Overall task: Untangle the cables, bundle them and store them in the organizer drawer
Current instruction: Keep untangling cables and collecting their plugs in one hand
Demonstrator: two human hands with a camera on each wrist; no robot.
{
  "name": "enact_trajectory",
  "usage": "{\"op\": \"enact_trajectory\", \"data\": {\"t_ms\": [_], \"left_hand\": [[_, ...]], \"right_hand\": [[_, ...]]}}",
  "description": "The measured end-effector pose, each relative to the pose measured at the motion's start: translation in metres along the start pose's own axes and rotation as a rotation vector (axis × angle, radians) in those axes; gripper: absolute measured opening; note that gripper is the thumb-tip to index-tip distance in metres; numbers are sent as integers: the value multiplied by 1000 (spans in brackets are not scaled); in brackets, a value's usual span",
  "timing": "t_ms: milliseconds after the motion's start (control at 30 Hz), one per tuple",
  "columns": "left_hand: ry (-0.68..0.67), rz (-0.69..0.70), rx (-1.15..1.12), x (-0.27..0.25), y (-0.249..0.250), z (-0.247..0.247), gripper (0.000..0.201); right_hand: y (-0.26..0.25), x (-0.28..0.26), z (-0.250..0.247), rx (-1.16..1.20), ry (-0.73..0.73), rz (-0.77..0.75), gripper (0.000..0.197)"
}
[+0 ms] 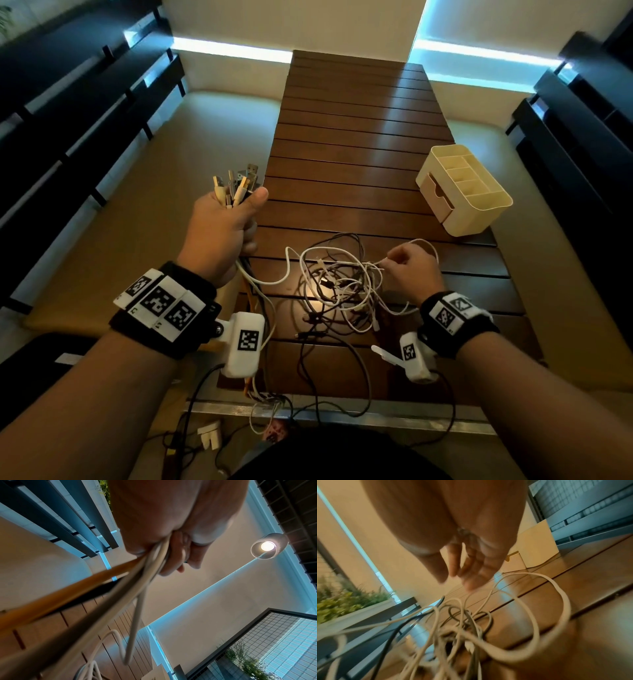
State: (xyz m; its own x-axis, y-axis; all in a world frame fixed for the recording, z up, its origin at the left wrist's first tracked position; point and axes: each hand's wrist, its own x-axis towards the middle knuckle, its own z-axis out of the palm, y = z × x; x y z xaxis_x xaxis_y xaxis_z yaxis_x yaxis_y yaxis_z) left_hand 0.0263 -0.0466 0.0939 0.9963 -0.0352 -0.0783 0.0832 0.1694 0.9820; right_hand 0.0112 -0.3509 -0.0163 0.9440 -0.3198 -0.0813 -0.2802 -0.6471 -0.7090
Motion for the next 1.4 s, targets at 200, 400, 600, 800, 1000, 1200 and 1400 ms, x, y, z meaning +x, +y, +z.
{"op": "enact_trajectory", "data": {"t_ms": [200,400,600,800,1000,1200,1400], "left_hand": [[-13,-13,3,4,-1,4,16],[-30,-15,9,1,3,12,18],[-26,-3,-6,-1,4,9,18],[-15,-2,-2,-3,6,2,17],[-28,-6,-10,-4,1,10,20],[21,-13,-40,-5,2,16,28],[78,-13,-84,-5,-1,19,28]], "right_hand": [[-13,-53,15,-78,-150,-546,8],[-11,-42,45,-673,-322,-696,32],[-25,-32,35,-786,-349,-683,24],[-49,-30,6,-422,-362,-497,29],[-78,-29,-14,-73,-284,-493,21],[-87,-29,-29,-167,-325,-206,18],[-92,-26,-43,-257,-197,-79,20]]}}
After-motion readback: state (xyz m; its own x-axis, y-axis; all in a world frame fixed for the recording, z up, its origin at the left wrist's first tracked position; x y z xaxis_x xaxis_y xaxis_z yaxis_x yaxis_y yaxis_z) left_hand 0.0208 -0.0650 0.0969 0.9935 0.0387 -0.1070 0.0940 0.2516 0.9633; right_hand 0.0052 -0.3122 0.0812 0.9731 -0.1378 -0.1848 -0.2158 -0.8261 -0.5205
